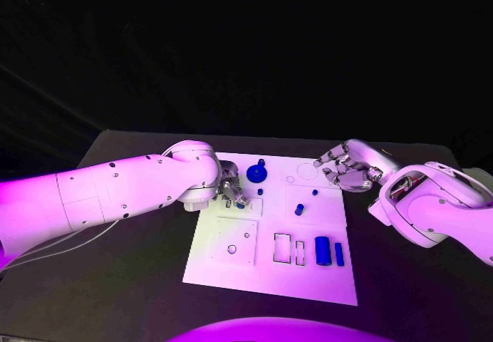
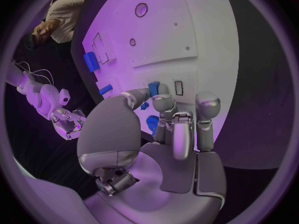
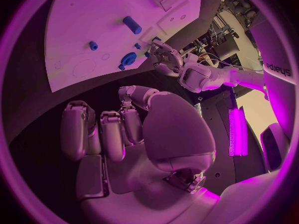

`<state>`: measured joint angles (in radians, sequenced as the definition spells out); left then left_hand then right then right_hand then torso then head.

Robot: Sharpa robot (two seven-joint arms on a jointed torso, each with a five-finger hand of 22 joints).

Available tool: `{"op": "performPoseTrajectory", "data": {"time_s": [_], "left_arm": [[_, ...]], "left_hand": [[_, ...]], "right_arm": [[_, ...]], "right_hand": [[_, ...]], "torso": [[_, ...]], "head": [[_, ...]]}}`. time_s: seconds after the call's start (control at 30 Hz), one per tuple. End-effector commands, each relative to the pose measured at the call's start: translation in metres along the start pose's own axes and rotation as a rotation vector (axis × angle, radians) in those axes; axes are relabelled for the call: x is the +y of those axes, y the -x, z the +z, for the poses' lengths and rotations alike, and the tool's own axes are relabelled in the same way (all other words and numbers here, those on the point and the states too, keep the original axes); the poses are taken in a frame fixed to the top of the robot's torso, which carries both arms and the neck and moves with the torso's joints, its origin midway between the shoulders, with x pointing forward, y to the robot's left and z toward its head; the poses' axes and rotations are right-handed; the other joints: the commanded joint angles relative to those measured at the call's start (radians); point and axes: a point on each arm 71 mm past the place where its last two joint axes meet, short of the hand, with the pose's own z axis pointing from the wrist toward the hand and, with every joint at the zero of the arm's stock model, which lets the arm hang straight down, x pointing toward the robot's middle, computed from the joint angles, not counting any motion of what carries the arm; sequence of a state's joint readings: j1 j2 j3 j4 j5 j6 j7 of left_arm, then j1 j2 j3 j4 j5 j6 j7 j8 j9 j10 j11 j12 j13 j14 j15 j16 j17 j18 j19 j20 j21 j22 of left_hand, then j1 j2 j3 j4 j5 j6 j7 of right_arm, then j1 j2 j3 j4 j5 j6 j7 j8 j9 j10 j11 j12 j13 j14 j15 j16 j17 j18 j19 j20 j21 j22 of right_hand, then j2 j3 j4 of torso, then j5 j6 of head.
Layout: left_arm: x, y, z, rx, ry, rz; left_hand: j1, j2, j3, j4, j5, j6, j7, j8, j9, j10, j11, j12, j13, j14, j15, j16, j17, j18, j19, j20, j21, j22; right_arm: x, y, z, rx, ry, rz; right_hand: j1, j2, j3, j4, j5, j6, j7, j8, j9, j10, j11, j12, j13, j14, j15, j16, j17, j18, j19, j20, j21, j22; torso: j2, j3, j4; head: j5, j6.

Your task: Assemble the parts on the task board

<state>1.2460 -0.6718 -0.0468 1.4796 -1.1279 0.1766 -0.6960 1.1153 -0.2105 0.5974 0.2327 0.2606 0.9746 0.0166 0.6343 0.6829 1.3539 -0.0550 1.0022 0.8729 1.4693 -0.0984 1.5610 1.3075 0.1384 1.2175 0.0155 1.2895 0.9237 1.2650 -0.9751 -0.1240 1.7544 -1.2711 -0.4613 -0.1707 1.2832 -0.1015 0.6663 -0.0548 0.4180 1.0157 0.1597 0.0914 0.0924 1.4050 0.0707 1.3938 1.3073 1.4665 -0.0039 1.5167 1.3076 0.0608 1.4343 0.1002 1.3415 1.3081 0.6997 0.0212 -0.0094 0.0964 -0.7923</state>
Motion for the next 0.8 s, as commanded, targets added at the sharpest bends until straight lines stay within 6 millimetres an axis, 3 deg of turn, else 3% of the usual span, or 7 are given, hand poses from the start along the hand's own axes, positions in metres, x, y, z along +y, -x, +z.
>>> {"op": "performPoseTrajectory", "data": {"time_s": [0.03,0.53,0.8], "left_arm": [[0.0033,-0.001,0.0005,0.008,0.045,0.017],[0.0059,0.001,0.0012,-0.006,0.051,0.004],[0.0068,0.001,0.0,-0.007,0.049,-0.003]], "left_hand": [[-0.01,0.001,-0.019,0.007,-0.004,0.013,-0.007,-0.008,-0.002,-0.001,-0.001,0.008,0.001,0.098,-0.007,0.004,0.252,-0.016,0.008,-0.002,0.006,0.002],[-0.013,0.013,-0.097,0.051,-0.003,0.019,-0.007,-0.014,0.0,-0.002,-0.001,0.014,0.001,0.098,-0.007,0.004,0.251,-0.017,0.012,-0.004,0.006,0.005],[-0.042,0.03,-0.198,0.059,-0.004,0.026,-0.005,-0.021,0.0,-0.002,0.001,0.023,0.004,0.099,-0.005,0.005,0.253,-0.017,0.012,-0.003,0.005,0.005]], "right_arm": [[0.001,-0.0001,-0.0002,-0.002,0.01,-0.007],[0.0003,0.0002,-0.0001,-0.004,0.007,-0.007],[0.0001,0.0002,0.0006,-0.006,0.008,-0.007]], "right_hand": [[-0.013,-0.001,-0.006,0.001,0.001,0.009,0.001,-0.004,0.0,-0.006,0.0,-0.007,0.044,0.078,-0.002,-0.004,0.155,0.0,-0.007,-0.003,-0.007,0.118],[-0.024,-0.006,-0.017,0.003,-0.004,0.007,0.001,-0.006,-0.001,-0.007,0.0,-0.009,0.041,0.077,-0.002,-0.005,0.153,0.0,-0.008,-0.002,-0.01,0.118],[-0.032,-0.01,-0.028,0.003,-0.007,0.003,0.002,-0.008,-0.002,-0.017,0.0,-0.019,0.03,0.075,-0.002,-0.011,0.142,0.003,-0.015,-0.002,-0.024,0.11]], "torso": [[0.0,0.0001,0.0],[0.0,-0.0005,-0.0009],[0.0,-0.0003,-0.0001]], "head": [[0.0,0.001],[0.0,0.003],[-0.001,0.004]]}}
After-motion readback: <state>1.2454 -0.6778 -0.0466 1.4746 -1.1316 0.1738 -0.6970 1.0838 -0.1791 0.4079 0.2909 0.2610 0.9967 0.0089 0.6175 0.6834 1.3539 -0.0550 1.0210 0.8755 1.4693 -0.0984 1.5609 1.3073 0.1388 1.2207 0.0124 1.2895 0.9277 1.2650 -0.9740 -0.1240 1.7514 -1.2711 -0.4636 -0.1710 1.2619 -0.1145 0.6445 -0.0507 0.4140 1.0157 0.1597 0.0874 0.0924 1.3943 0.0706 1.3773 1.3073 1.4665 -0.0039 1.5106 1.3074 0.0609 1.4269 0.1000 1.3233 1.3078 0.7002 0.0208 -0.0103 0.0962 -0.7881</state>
